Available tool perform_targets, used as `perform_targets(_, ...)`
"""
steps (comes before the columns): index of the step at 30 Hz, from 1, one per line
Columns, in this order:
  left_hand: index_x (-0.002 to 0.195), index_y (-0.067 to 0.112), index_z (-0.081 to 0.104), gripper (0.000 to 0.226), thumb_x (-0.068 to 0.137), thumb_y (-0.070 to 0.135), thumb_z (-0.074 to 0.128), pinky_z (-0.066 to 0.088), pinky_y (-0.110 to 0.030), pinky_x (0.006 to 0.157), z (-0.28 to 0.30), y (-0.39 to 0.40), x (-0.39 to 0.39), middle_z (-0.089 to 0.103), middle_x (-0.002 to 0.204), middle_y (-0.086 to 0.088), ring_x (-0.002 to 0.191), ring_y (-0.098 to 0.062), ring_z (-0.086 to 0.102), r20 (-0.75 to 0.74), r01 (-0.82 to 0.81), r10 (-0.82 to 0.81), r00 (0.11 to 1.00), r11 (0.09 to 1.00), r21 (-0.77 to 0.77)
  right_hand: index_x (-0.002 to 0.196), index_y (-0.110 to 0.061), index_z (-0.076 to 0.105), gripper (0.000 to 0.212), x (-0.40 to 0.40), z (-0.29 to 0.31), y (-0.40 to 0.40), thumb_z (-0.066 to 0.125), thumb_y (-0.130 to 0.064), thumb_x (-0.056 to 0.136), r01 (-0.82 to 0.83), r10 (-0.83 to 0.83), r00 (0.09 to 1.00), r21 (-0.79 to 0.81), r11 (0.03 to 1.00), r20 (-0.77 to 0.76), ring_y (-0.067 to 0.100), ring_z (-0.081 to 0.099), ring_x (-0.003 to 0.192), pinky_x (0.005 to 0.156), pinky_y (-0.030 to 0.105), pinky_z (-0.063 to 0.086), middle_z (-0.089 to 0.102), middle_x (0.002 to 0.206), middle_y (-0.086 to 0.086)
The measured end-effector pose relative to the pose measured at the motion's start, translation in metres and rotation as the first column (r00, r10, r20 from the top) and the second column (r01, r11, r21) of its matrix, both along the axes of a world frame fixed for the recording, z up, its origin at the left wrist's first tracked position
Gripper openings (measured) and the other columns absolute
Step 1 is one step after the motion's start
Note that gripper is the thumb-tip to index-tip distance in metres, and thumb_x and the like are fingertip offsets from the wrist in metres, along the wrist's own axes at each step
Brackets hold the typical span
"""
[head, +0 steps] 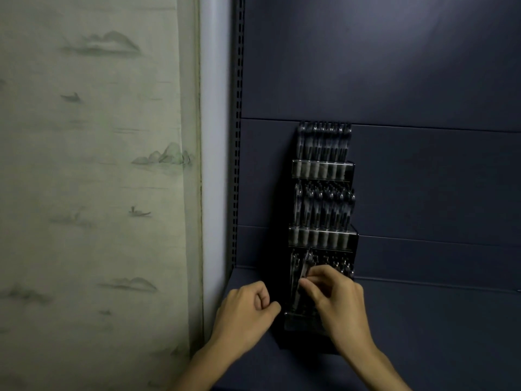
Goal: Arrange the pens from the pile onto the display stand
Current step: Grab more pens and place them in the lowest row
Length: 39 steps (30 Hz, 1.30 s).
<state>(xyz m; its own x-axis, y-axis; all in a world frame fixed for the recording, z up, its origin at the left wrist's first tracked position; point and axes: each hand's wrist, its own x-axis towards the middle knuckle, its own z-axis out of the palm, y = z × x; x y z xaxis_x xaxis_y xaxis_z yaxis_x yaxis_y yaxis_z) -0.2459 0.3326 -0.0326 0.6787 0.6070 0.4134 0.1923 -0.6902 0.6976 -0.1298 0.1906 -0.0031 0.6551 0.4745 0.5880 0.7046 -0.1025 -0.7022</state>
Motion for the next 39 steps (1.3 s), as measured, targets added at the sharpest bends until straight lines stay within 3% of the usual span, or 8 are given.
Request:
perform_targets(10, 0.064, 0.036, 0.05, 0.017, 0.074, 0.035, 0.064, 0.046, -0.034, 0.058, 0.002, -0.005, 0.001, 0.05, 0.048, 0.013, 0.048, -0.006, 0.044, -0.024, 0.015, -0.015, 1.0, 1.0, 0.0, 0.09, -0.03, 0.071, 0.009, 0.0, -0.004, 0.006, 0.078, -0.026, 0.086, 0.053, -0.05, 0.996, -0.043, 0.998, 0.076, -0.012, 0.066, 0.082, 0.072, 0.008, 0.051, 0.071, 0.081, -0.023)
perform_targets(16, 0.065, 0.036, 0.05, 0.015, 0.073, 0.037, 0.063, 0.047, -0.037, 0.059, 0.002, -0.008, 0.002, 0.05, 0.05, 0.012, 0.049, -0.006, 0.043, -0.046, 0.018, -0.018, 0.999, 1.0, -0.002, 0.081, -0.037, 0.066, 0.013, -0.002, -0.017, 0.01, 0.078, -0.035, 0.085, 0.075, -0.063, 0.996, -0.183, 0.98, 0.071, -0.016, 0.062, 0.079, 0.064, 0.004, 0.041, 0.064, 0.066, -0.027)
perform_targets(21, 0.065, 0.037, 0.05, 0.017, 0.074, 0.037, 0.064, 0.046, -0.034, 0.059, 0.0, -0.01, -0.003, 0.051, 0.049, 0.013, 0.049, -0.005, 0.043, -0.054, 0.021, -0.022, 0.998, 1.0, -0.015, 0.09, -0.032, 0.07, 0.006, -0.002, -0.031, 0.009, 0.075, -0.034, 0.088, 0.097, -0.077, 0.992, -0.22, 0.971, 0.096, -0.006, 0.065, 0.078, 0.072, 0.012, 0.047, 0.07, 0.08, -0.02)
perform_targets(24, 0.065, 0.036, 0.05, 0.014, 0.072, 0.04, 0.062, 0.047, -0.033, 0.06, 0.002, -0.012, -0.004, 0.053, 0.052, 0.014, 0.05, -0.005, 0.045, -0.054, 0.015, -0.015, 0.998, 1.0, -0.012, 0.093, -0.024, 0.073, 0.008, -0.002, -0.032, 0.009, 0.075, -0.031, 0.089, 0.106, -0.083, 0.99, -0.211, 0.972, 0.111, -0.001, 0.067, 0.08, 0.067, 0.005, 0.041, 0.074, 0.084, -0.014)
perform_targets(29, 0.065, 0.027, 0.048, 0.023, 0.077, 0.037, 0.066, 0.046, -0.034, 0.058, 0.007, -0.023, -0.006, 0.056, 0.055, 0.011, 0.051, -0.006, 0.047, -0.064, 0.027, -0.027, 0.998, 1.0, -0.011, 0.099, -0.022, 0.074, 0.012, -0.006, -0.027, 0.004, 0.074, -0.029, 0.089, 0.08, -0.055, 0.993, -0.245, 0.966, 0.105, -0.016, 0.055, 0.069, 0.066, -0.001, 0.039, 0.075, 0.088, -0.013)
perform_targets(32, 0.069, 0.027, 0.05, 0.022, 0.078, 0.04, 0.065, 0.042, -0.025, 0.054, 0.011, -0.035, -0.007, 0.06, 0.062, 0.011, 0.055, -0.005, 0.052, -0.082, 0.055, -0.052, 0.995, 0.998, 0.027, 0.102, -0.025, 0.074, 0.016, -0.005, -0.024, -0.011, 0.077, -0.029, 0.087, 0.083, -0.063, 0.993, -0.218, 0.972, 0.097, -0.013, 0.063, 0.077, 0.07, 0.003, 0.046, 0.074, 0.088, -0.018)
perform_targets(35, 0.073, 0.028, 0.052, 0.018, 0.077, 0.041, 0.064, 0.045, -0.022, 0.055, 0.017, -0.052, -0.004, 0.064, 0.069, 0.013, 0.062, -0.005, 0.058, -0.052, 0.104, -0.1, 0.994, 0.991, 0.08, 0.098, -0.028, 0.072, 0.014, 0.002, -0.019, -0.035, 0.078, -0.03, 0.085, 0.153, -0.126, 0.981, -0.185, 0.971, 0.148, -0.005, 0.067, 0.081, 0.071, 0.016, 0.053, 0.072, 0.087, -0.018)
perform_targets(39, 0.082, 0.031, 0.056, 0.013, 0.078, 0.04, 0.064, 0.052, -0.026, 0.064, 0.025, -0.081, 0.013, 0.063, 0.075, 0.017, 0.068, -0.005, 0.06, -0.018, 0.209, -0.209, 0.978, 0.969, 0.131, 0.099, -0.03, 0.069, 0.014, 0.019, -0.013, -0.076, 0.076, -0.034, 0.087, 0.281, -0.221, 0.938, -0.21, 0.937, 0.268, 0.004, 0.064, 0.082, 0.067, 0.016, 0.046, 0.071, 0.09, -0.016)
